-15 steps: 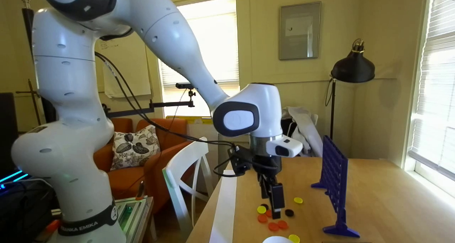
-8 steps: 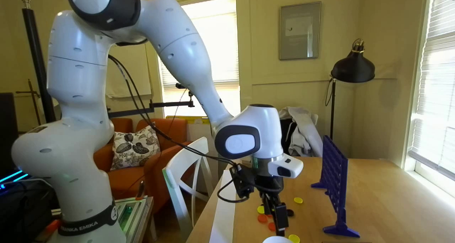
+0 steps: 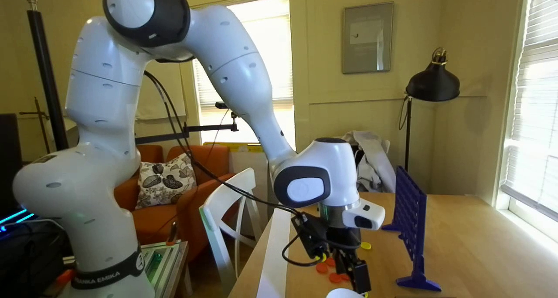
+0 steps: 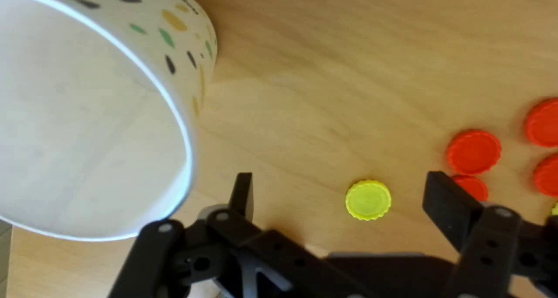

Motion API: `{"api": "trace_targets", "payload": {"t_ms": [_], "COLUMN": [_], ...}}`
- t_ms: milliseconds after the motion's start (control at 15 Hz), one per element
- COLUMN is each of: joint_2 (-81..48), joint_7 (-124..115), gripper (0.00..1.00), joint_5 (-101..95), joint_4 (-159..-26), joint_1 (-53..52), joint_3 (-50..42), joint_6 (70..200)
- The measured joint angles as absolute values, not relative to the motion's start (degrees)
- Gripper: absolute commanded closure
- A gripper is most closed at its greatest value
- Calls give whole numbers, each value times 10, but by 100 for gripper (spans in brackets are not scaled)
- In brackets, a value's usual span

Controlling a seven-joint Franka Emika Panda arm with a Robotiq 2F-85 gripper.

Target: Put the yellow chip into the connect four game

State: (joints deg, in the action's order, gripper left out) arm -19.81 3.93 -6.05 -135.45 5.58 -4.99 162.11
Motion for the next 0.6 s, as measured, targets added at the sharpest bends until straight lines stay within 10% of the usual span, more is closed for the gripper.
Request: {"api": "trace_targets", "payload": {"t_ms": [600], "joint_2": [-241], "joint_7": [69], "gripper": [0], "joint_5": [-38], "joint_4": [-1307], "joint_1": [79], "joint_3": [-1], "joint_6": [1620]}}
